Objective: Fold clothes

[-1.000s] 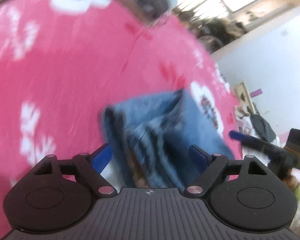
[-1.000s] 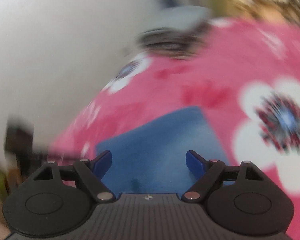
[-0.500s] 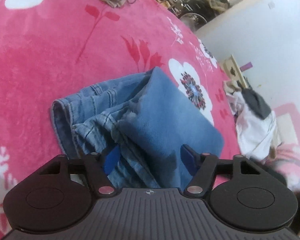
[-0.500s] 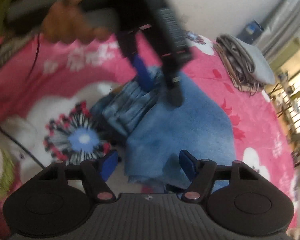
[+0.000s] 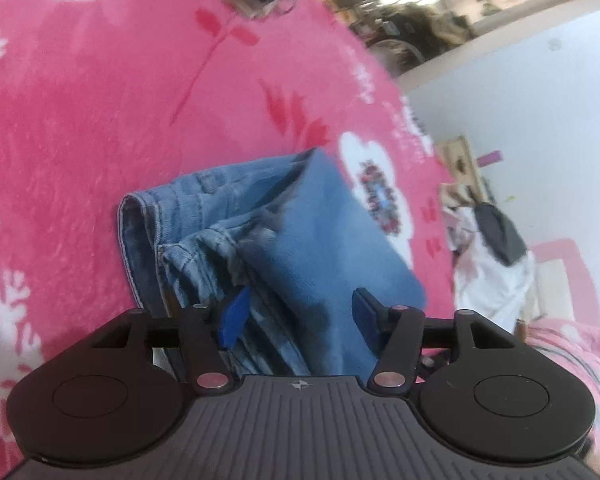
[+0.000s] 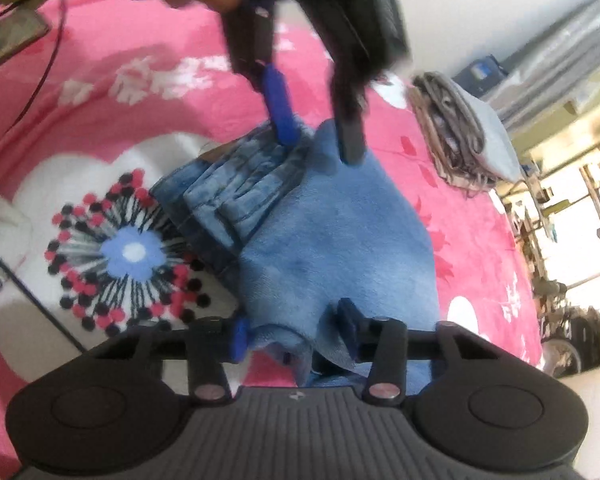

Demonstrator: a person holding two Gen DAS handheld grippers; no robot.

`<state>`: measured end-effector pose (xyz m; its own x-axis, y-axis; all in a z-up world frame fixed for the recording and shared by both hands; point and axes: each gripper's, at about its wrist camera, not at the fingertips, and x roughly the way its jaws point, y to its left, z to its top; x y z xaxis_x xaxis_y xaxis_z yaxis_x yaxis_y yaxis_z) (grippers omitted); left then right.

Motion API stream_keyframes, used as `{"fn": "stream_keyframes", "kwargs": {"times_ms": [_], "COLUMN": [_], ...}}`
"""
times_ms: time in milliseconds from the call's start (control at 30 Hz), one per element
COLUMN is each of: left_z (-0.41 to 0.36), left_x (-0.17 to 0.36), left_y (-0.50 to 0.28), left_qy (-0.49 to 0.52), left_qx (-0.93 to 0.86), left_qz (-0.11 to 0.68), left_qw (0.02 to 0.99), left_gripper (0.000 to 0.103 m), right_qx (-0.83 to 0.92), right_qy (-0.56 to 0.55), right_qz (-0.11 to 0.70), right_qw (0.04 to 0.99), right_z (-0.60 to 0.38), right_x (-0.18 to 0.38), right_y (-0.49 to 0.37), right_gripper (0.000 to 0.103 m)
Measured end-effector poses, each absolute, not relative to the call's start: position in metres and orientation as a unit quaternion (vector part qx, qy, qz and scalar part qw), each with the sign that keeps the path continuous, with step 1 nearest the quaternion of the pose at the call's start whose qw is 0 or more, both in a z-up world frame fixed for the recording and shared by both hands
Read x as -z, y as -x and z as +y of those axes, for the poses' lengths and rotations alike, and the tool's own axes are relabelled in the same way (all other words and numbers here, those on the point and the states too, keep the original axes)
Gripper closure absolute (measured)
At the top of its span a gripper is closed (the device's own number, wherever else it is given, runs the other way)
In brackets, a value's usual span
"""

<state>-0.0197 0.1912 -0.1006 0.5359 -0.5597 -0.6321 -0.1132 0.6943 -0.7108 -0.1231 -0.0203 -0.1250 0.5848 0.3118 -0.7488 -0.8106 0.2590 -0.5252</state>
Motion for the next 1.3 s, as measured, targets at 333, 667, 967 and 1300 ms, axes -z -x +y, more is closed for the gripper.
{"fn": "stream_keyframes", "kwargs": {"times_ms": [333, 667, 967, 1300], "left_z": [0.171, 0.187, 0.219, 0.231], "left_x": [0.124, 0.147, 0.112, 0.134], "left_y": [0.0, -0.024, -0.015, 0.011], "left_qy": [0.43, 0.471, 0.413, 0.389], "left_qx": [0.179, 0.079, 0.099, 0.077], "left_qz": [0.464, 0.441, 0.426, 0.446], "left_qw": [0.753, 0.76, 0.799, 0.803], "left_gripper": [0.038, 0.076, 0.09, 0.088], "right_qx": [-0.335, -0.348, -0.422, -0.462], "right_qy": [0.379, 0.341, 0.301, 0.269], "right_qz": [0.281, 0.281, 0.27, 0.325], "right_qw": [0.816, 0.827, 0.812, 0.78], "right_z": [-0.033, -0.031, -0.007, 0.008], "right_x": [0.091, 0.083, 0.057, 0.082], "right_y": [0.096, 0.092, 0.1, 0.106], "right_gripper": [0.083, 0.087, 0.088, 0.087]}}
